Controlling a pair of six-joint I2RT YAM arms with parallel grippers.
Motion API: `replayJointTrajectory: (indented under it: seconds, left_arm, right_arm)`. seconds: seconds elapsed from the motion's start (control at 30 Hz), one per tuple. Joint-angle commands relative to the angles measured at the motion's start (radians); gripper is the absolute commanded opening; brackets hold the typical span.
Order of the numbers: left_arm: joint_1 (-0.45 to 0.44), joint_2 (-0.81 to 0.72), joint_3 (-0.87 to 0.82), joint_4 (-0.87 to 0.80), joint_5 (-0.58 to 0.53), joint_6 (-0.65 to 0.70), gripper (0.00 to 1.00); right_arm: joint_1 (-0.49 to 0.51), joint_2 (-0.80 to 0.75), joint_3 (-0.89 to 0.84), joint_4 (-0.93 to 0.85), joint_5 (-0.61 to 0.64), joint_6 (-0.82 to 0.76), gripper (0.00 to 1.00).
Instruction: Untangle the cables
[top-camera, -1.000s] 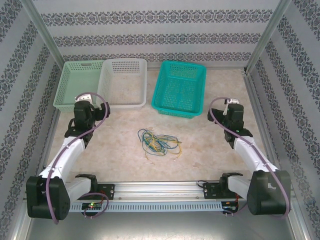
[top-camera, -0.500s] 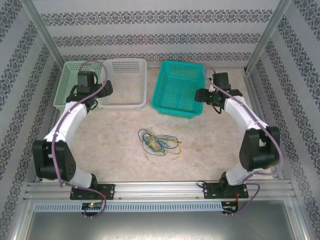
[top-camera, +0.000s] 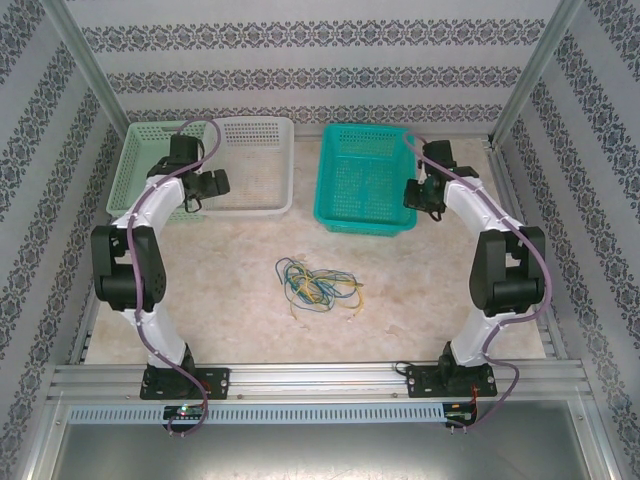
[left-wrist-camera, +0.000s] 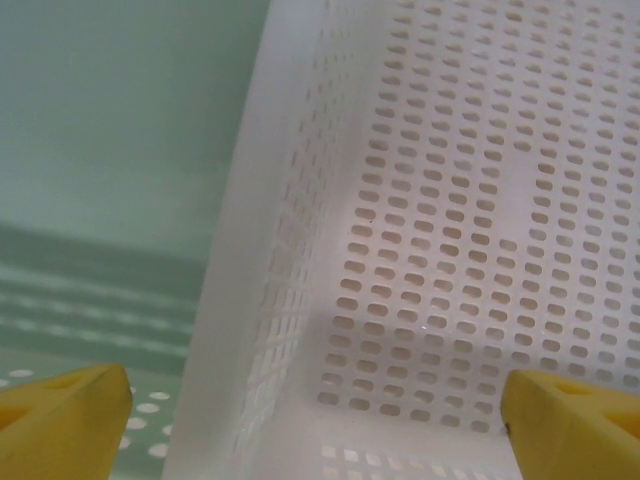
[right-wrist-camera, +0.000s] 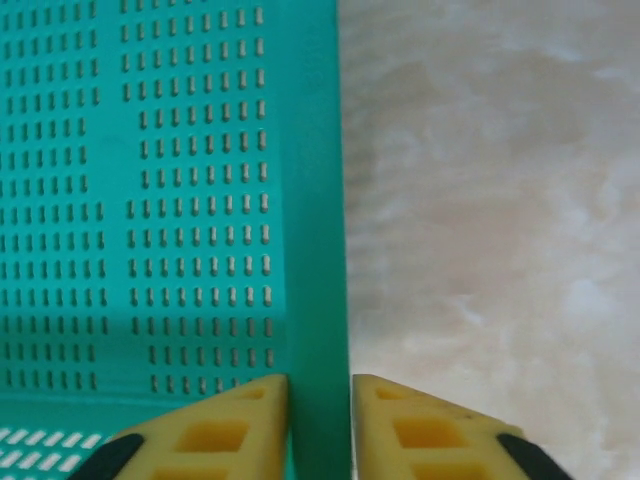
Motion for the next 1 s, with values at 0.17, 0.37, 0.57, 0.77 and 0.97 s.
replayJointTrajectory:
  seconds: [0.17,0.37,0.57,0.77,0.97]
  left_arm:
    - [0.009,0.117,0.110,-0.066,0.017,0.036,0.87]
    - [0.010,0.179,0.138,-0.072,0.023,0.043,0.77]
    - [0.000,0.188,0.115,-0.044,0.118,0.023,0.47]
    - [-0.069,0.157,0.068,-0.023,0.119,0.030,0.39]
    - [-0.150,0.123,0.021,-0.001,0.123,0.015,0.38]
  right_arm:
    - [-0.147,-0.074,-0.013,-0.080,0.117,-0.138,0.15]
    - [-0.190,-0.105,-0.040,-0.064,0.121,-0.180,0.57]
    - [-0.181,-0.227,-0.062,-0.043,0.080,-0.183,0.80]
    - [-0.071,-0.356,-0.117,-0.051,0.012,-0.192,0.80]
    - [0.145,-0.433,-0.199,-0.045,-0.078,-0.204,0.78]
